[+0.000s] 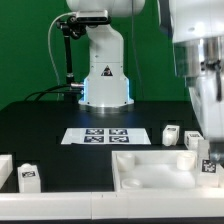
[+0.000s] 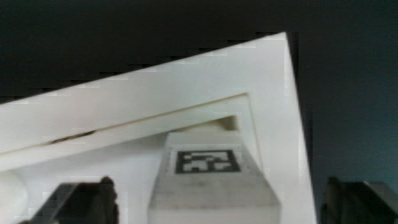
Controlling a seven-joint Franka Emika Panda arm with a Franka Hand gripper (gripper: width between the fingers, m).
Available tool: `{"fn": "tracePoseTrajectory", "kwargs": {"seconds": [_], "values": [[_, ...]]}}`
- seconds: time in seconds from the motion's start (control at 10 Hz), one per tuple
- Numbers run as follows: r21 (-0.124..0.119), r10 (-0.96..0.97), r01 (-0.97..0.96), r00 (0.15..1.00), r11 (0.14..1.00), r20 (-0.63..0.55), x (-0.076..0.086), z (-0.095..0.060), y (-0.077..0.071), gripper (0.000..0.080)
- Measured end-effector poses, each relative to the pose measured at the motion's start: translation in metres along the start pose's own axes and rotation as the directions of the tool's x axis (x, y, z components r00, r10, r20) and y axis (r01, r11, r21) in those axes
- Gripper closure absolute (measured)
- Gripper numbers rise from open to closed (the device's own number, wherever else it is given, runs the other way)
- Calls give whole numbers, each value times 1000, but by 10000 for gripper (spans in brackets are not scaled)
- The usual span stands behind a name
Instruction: Assemble one leg
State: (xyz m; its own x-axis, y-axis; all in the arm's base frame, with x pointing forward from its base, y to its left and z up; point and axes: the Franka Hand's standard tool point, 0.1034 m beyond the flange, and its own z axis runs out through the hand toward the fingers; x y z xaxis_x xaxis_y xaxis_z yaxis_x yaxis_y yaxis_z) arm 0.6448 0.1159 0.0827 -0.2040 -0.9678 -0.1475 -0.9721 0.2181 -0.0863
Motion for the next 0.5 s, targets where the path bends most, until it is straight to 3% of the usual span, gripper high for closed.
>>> {"fn": "tracePoseTrajectory", "kwargs": {"seconds": [0.1,0.2,0.5], "values": [[18,-37,37,999,999,15,-4,-19,-3,168],[35,-41,40,999,999,23,-4,-30,-3,155],[31,-42,42,999,999,21,-4,-27,-2,151]]}}
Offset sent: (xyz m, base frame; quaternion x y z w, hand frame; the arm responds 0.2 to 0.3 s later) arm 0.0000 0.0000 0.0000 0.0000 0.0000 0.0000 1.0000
